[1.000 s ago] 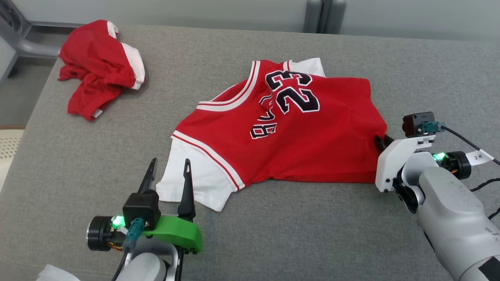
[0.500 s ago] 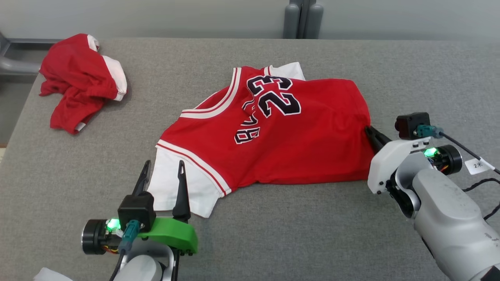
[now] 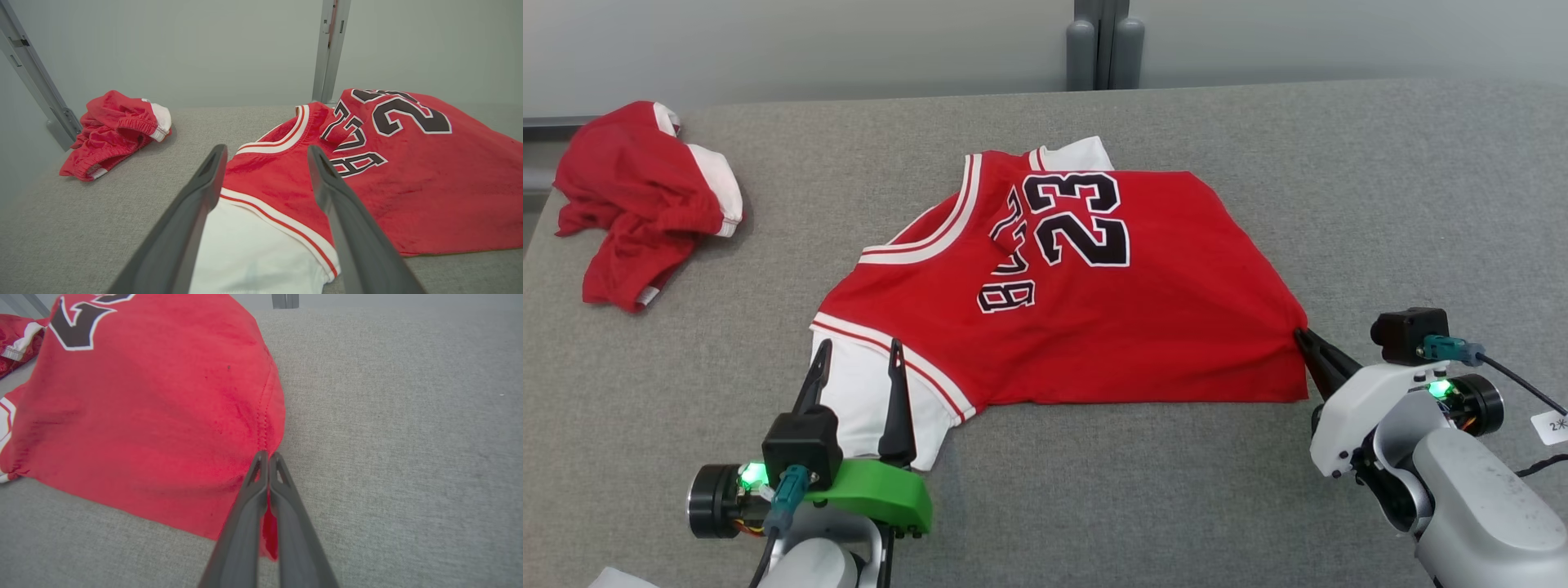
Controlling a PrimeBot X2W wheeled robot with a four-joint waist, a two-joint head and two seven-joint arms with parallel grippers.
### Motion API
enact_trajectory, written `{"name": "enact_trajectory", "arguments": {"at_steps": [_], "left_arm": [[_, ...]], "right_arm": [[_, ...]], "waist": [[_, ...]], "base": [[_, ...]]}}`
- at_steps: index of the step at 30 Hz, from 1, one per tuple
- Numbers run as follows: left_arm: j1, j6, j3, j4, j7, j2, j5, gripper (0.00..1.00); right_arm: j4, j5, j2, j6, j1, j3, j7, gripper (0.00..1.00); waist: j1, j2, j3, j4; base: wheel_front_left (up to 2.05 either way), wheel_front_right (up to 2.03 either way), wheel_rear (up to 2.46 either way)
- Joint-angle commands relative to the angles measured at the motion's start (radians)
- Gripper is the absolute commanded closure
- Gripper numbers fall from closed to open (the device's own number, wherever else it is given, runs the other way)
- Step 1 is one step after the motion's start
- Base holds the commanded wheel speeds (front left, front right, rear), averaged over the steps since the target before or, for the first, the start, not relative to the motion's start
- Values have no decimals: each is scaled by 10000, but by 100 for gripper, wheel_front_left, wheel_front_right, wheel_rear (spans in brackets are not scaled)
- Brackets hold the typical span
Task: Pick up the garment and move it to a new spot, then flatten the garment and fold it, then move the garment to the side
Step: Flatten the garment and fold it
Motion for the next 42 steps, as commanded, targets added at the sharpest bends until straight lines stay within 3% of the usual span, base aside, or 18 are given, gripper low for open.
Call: {"name": "enact_trajectory", "arguments": {"at_steps": [1, 2, 3, 13, 23, 31, 42], "left_arm": [[-9, 39, 16, 2, -13, 76, 22, 0], [-30, 26, 3, 23, -4, 73, 17, 0], [-46, 16, -11, 38, 1, 62, 10, 0], [232, -103, 136, 216, -179, -150, -179, 0], [771, -692, 779, 553, -339, -470, -457, 0], [1492, -1175, 1665, 419, -344, -704, -15, 0], [2164, -1755, 2244, 693, -345, -1052, 529, 0]], "right_arm": [[-69, -85, 56, -14, 150, -153, 44, 78], [-95, -83, 160, -14, 265, -187, 132, 33], [-112, -123, 197, -14, 313, -246, 138, 0], [-153, -1403, 484, -14, 1162, -1963, -755, 0], [-2220, -3591, 1386, -14, 2525, -3796, -1510, 0], [-4000, -4870, 2329, -14, 3488, -4094, -1319, 0], [-4390, -5036, 2805, -14, 4362, -4290, -1412, 0]], "waist": [[0, 0, 13, -4], [0, 0, 7, 3], [0, 0, -1, 14], [0, 0, -533, 168], [0, 0, -1584, 106], [0, 0, -1983, 179], [0, 0, -2181, 269]], "base": [[0, 0, 0], [0, 0, 0], [0, 0, 0], [0, 0, 0], [0, 0, 0], [0, 0, 0], [0, 0, 0]]}}
